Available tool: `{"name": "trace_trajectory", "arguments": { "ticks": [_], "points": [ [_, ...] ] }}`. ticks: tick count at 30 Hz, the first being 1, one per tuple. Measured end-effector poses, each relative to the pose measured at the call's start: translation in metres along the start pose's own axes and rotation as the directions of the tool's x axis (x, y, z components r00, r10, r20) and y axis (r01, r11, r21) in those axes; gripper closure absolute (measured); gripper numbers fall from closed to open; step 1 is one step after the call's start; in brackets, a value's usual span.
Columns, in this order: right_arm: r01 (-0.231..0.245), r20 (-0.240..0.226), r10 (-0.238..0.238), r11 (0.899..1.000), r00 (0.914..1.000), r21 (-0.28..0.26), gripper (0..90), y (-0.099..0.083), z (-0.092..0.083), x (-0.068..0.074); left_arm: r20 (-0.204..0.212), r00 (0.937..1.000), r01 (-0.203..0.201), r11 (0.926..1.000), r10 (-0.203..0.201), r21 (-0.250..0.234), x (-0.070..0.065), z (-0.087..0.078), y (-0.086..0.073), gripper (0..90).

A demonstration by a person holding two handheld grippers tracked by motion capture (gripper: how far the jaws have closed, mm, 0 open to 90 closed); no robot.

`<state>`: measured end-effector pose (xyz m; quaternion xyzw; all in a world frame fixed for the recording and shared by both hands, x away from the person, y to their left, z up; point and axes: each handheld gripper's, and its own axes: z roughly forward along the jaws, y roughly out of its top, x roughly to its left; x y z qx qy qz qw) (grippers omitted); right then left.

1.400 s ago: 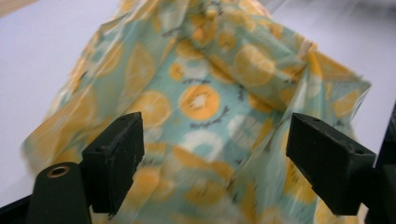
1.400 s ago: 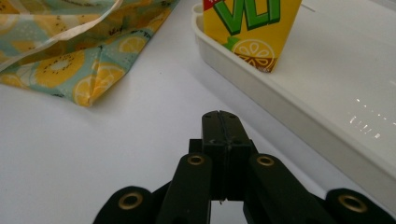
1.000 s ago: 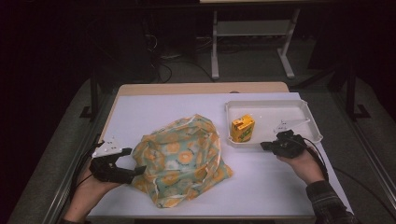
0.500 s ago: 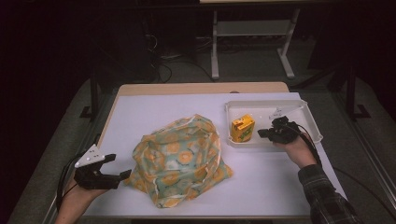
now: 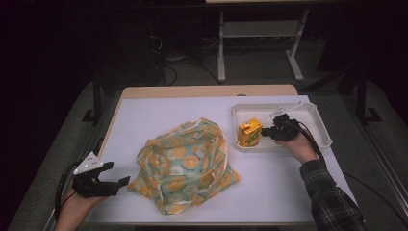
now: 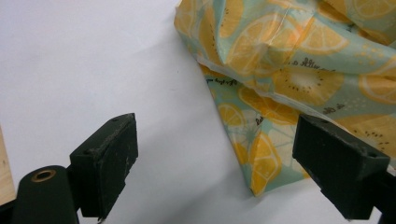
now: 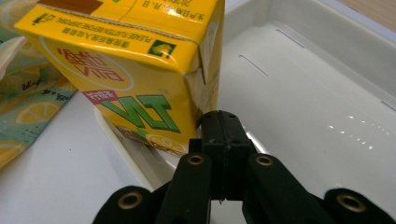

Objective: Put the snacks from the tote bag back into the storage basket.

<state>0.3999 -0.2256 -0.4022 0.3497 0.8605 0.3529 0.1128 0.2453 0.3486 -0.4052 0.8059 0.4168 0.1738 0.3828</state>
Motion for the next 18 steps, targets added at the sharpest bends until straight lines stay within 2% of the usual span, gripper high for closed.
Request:
{"name": "trace_trajectory", "arguments": {
  "ticks": [7,9,18],
  "points": [
    [0.007,-0.017,-0.007,1.0,0.9998,0.005,90.0,-0.0007,-0.0009,0.0007,0.006,1.0,0.0,1.0,0.0,0.003,-0.0001,0.0007,0.0,13.6],
    [0.01,-0.023,-0.009,1.0,0.9997,0.006,90.0,-0.0009,-0.0014,0.0016,0.008,0.9999,-0.013,0.9998,0.013,0.013,0.0007,0.001,0.0004,13.6],
    [0.015,-0.029,-0.015,1.0,0.9995,0.022,90.0,-0.0026,-0.0053,0.0055,0.021,0.9998,-0.006,0.9998,0.006,0.017,0.0012,0.0049,0.001,13.6]
  ]
}}
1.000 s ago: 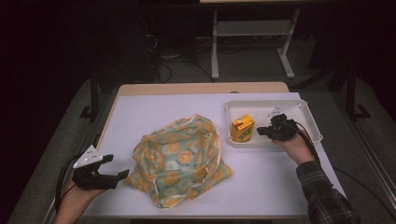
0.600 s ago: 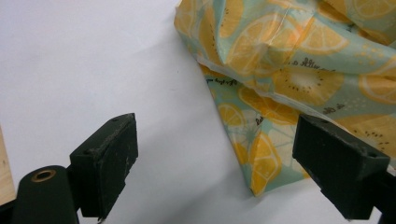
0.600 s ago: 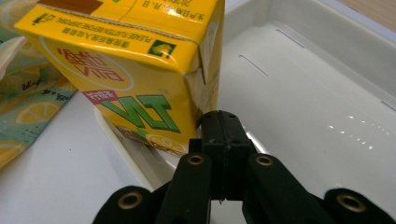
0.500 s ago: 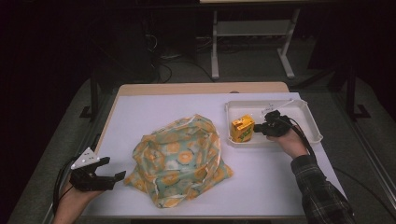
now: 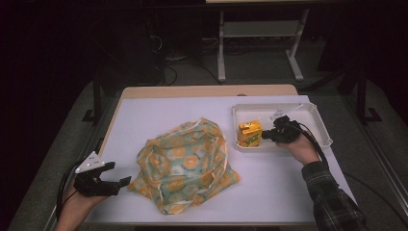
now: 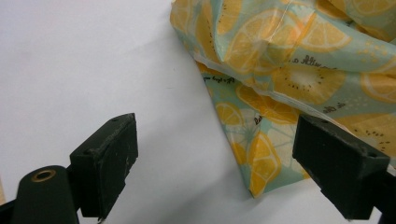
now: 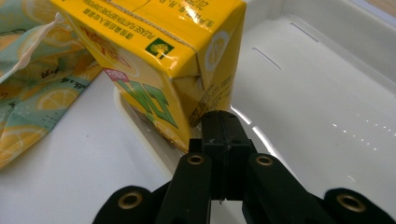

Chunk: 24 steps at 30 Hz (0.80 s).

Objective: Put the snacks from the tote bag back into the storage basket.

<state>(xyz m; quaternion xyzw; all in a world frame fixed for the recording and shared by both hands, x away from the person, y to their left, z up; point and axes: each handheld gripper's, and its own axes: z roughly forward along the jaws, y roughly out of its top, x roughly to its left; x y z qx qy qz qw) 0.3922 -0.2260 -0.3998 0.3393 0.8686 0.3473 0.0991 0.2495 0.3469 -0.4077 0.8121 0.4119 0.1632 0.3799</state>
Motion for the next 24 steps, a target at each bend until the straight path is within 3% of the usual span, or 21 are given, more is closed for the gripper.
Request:
{"name": "trace_trajectory", "arguments": {
  "ticks": [24],
  "points": [
    [0.006,-0.022,-0.006,1.0,0.9997,0.022,89.9,-0.0062,-0.0071,0.0082,0.015,0.9997,-0.018,0.9997,0.018,0.016,-0.0004,0.0038,0.0028,13.6]
  ]
}}
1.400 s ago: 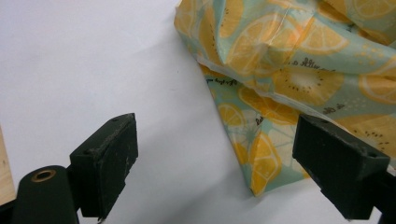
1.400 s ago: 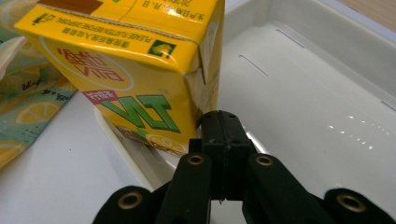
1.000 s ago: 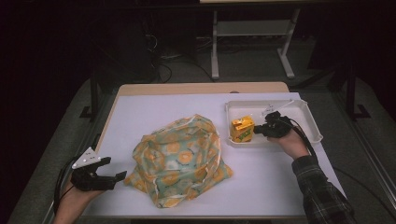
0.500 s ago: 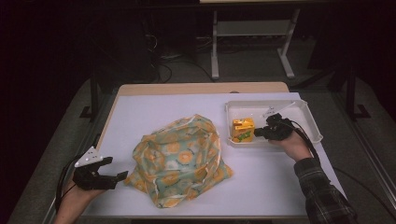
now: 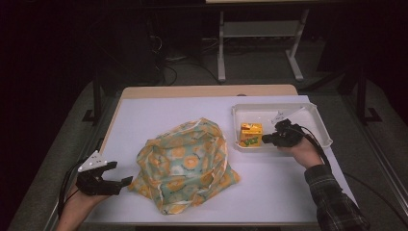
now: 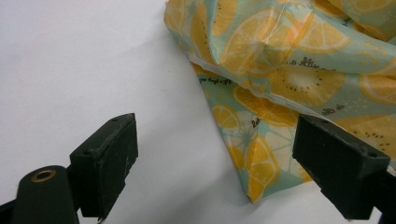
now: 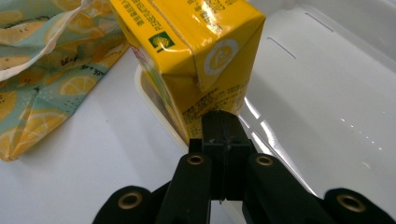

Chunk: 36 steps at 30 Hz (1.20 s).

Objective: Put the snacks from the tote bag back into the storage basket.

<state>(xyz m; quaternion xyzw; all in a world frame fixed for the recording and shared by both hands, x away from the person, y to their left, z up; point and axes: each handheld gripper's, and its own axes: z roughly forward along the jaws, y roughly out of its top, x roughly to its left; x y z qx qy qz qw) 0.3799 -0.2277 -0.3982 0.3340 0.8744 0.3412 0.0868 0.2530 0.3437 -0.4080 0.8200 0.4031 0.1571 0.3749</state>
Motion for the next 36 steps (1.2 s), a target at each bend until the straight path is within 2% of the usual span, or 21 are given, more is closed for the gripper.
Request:
{"name": "trace_trajectory", "arguments": {
  "ticks": [3,7,8,9,11,16,24,28,32,36],
  "points": [
    [-0.003,0.01,0.003,1.0,0.9999,-0.017,89.9,0.001,-0.001,0.0,0.004,1.0,0.003,1.0,-0.003,-0.003,-0.001,0.001,0.0,13.6],
    [-0.014,0.035,0.015,0.999,0.9993,-0.029,82.2,0.0,-0.006,0.001,0.006,1.0,-0.005,1.0,0.004,0.004,-0.001,0.0,0.0,13.6],
    [-0.017,0.051,0.019,0.999,0.9985,-0.028,76.1,-0.001,-0.008,0.003,0.006,1.0,-0.004,1.0,0.004,0.005,0.0,0.0,0.0,13.6],
    [-0.017,0.051,0.019,0.999,0.9985,-0.028,76.1,-0.001,-0.008,0.003,0.006,1.0,-0.003,1.0,0.003,0.004,0.0,0.0,0.0,13.6],
    [-0.02,0.074,0.022,0.999,0.997,-0.033,67.9,-0.002,-0.011,0.005,0.008,1.0,-0.003,1.0,0.003,0.003,0.0,0.0,0.0,13.6],
    [-0.055,0.089,0.057,0.998,0.9944,-0.018,48.4,-0.006,-0.017,0.009,0.008,1.0,-0.004,1.0,0.004,0.001,0.001,0.0,0.0,13.6],
    [-0.052,0.109,0.053,0.999,0.9926,-0.015,33.3,-0.014,-0.019,0.02,0.008,0.9999,-0.008,1.0,0.008,-0.001,0.002,-0.001,0.001,13.7],
    [-0.047,0.121,0.049,0.999,0.9914,-0.015,29.8,-0.019,-0.02,0.025,0.009,1.0,-0.004,1.0,0.004,-0.002,0.001,0.0,0.001,13.6],
    [-0.071,0.127,0.074,0.997,0.9892,-0.023,28.0,-0.025,-0.023,0.031,0.011,0.9999,-0.007,1.0,0.007,0.003,0.0,0.0,0.001,13.7],
    [-0.076,0.128,0.081,0.996,0.9885,-0.042,26.9,-0.031,-0.027,0.035,0.012,0.9999,-0.005,1.0,0.005,0.001,0.0,0.0,0.001,13.6]
  ]
}}
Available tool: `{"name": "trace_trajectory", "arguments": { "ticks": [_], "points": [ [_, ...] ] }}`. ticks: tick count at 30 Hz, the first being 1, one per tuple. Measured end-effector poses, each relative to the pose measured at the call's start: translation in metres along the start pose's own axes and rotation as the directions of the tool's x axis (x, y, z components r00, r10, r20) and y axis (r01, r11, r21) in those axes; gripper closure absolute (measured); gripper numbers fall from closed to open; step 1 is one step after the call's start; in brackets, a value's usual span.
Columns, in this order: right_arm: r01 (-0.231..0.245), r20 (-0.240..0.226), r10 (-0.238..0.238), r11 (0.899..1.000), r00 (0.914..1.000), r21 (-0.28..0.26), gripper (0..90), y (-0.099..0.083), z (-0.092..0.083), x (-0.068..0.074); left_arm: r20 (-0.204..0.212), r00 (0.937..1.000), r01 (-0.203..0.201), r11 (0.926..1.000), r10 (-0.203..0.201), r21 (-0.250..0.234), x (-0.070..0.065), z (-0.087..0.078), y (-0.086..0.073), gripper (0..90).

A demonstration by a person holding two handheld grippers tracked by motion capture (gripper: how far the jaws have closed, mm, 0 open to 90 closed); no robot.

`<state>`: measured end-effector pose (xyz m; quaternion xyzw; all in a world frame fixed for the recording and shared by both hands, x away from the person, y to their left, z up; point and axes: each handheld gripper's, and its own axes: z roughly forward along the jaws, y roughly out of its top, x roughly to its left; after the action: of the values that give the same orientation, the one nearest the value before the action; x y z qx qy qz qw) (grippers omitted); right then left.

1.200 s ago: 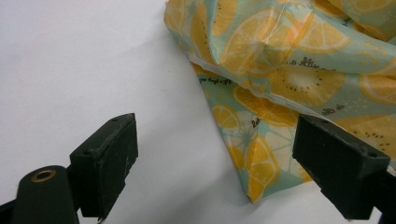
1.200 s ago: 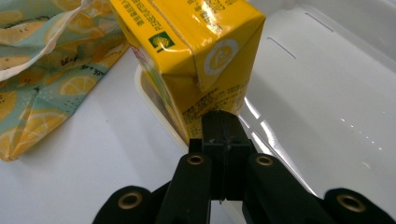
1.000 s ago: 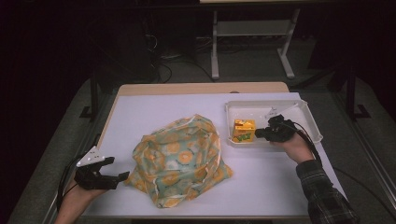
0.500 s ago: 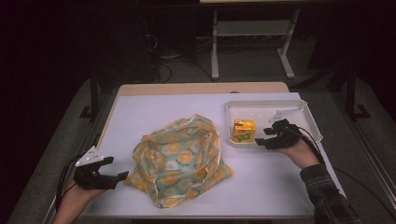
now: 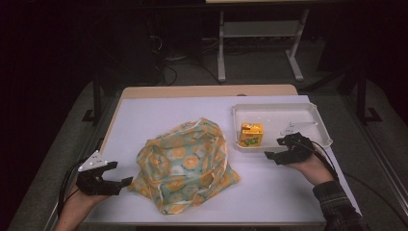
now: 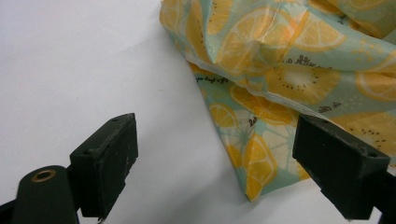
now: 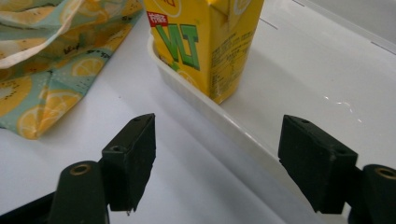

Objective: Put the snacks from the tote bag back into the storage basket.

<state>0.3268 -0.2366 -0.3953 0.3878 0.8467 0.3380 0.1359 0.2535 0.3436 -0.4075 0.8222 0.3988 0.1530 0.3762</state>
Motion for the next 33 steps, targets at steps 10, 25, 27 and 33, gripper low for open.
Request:
{"name": "trace_trajectory", "arguments": {
  "ticks": [10,25,27,33],
  "points": [
    [-0.012,0.017,0.013,1.0,0.9998,-0.027,23.4,-0.022,-0.01,0.012,0.006,1.0,-0.006,0.9999,0.006,0.009,0.0,0.0,0.0,13.7],
    [-0.026,0.057,0.027,1.0,0.998,-0.018,17.7,-0.059,-0.022,0.03,0.02,0.9994,-0.028,0.9993,0.028,0.025,-0.007,0.003,0.002,13.7],
    [-0.026,0.06,0.027,0.999,0.9978,-0.021,17.1,-0.063,-0.023,0.031,0.019,0.9994,-0.031,0.9991,0.03,0.029,-0.007,0.002,0.001,13.7],
    [-0.024,0.077,0.025,1.0,0.9967,-0.021,14.8,-0.072,-0.023,0.034,0.021,0.9994,-0.029,0.999,0.028,0.034,-0.006,0.0,-0.003,13.7]
  ]
}}
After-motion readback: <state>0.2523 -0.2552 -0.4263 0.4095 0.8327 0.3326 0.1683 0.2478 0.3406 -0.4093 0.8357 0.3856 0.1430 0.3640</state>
